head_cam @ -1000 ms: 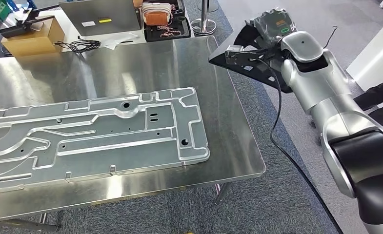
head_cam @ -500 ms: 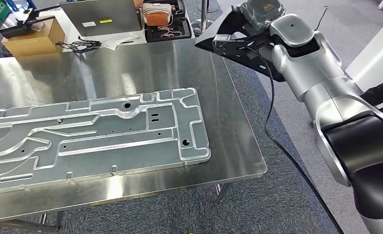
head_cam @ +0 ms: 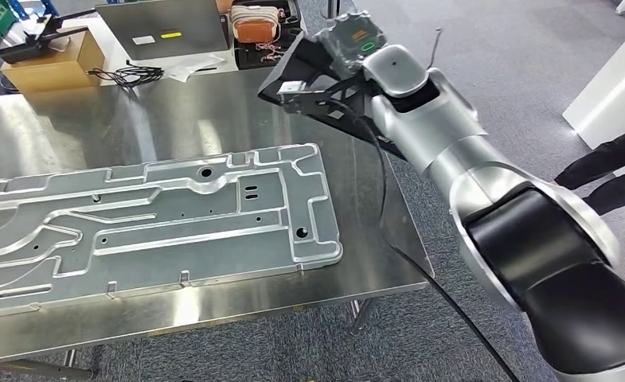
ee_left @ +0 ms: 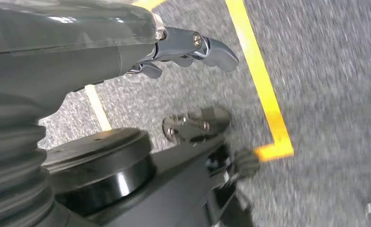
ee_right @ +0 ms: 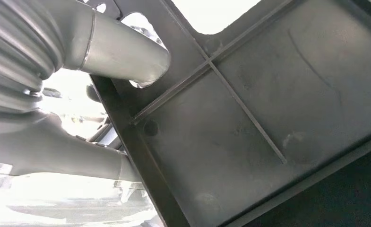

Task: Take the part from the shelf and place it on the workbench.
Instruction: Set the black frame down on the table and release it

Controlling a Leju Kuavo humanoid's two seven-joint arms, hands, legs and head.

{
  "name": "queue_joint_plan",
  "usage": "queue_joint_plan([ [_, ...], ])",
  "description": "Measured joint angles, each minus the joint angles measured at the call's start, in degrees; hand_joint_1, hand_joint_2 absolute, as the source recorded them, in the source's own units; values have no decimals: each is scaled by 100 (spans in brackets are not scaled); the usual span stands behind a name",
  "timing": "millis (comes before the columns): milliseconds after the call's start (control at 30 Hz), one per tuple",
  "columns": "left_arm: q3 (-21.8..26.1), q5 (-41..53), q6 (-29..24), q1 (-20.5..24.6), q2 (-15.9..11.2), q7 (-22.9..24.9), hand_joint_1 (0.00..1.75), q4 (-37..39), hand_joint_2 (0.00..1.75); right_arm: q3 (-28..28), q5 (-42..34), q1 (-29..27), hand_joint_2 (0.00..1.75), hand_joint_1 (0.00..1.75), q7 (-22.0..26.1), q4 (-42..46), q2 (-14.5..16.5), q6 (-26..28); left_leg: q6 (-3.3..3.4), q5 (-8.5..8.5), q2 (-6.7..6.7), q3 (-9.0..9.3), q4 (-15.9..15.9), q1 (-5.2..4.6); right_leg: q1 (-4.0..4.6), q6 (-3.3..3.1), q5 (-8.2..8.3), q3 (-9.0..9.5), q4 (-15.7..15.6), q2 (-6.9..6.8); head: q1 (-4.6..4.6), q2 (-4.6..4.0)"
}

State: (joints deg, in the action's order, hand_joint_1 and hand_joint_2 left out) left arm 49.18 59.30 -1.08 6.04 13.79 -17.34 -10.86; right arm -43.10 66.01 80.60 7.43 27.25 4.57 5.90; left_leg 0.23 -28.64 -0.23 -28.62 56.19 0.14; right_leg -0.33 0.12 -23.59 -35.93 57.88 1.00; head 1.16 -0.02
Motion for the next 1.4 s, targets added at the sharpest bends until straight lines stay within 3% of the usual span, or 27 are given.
queue_joint_plan([
  [133, -8, 34, -87, 288, 199, 262, 0, 0, 175, -159, 122, -3, 175, 175, -164, -182, 487, 23, -2, 1, -2, 4, -2, 0, 4, -2, 0, 4, 1, -2, 0, 0],
  [300, -66, 169, -86, 376, 335, 324, 0, 0, 175, -309, 331, -53, 175, 175, -288, -312, 728, 104, -1, 0, -9, 5, -2, 0, 15, -4, -2, 10, -1, -8, 0, 0],
  [967, -180, -67, -204, 425, 392, 104, 0, 0, 175, -535, 598, -427, 175, 175, 0, -357, 1072, 81, -1, -8, -8, -9, -3, 3, 11, -3, -3, 13, -25, -3, 0, 0],
  [1167, -189, -14, -594, 428, 392, -171, 0, -2, 175, -622, 629, -528, 175, 175, 32, -360, 1230, 17, -2, -9, -10, -9, -8, 4, 14, -3, -3, 11, -26, -6, 0, 0],
  [1267, -196, -76, -970, 433, 390, -292, 0, -7, 175, -629, 628, -604, 175, 175, 30, -379, 1224, 8, -3, -13, -11, -9, -10, 4, 14, -3, -3, 12, -29, -7, 0, 0],
  [1400, -176, -274, -1014, 415, 332, -467, 0, -10, 175, -632, 627, -710, 175, 175, 22, -426, 1157, 11, -5, -15, -11, -12, -11, 3, 13, -3, -3, 13, -36, -7, 0, 0],
])
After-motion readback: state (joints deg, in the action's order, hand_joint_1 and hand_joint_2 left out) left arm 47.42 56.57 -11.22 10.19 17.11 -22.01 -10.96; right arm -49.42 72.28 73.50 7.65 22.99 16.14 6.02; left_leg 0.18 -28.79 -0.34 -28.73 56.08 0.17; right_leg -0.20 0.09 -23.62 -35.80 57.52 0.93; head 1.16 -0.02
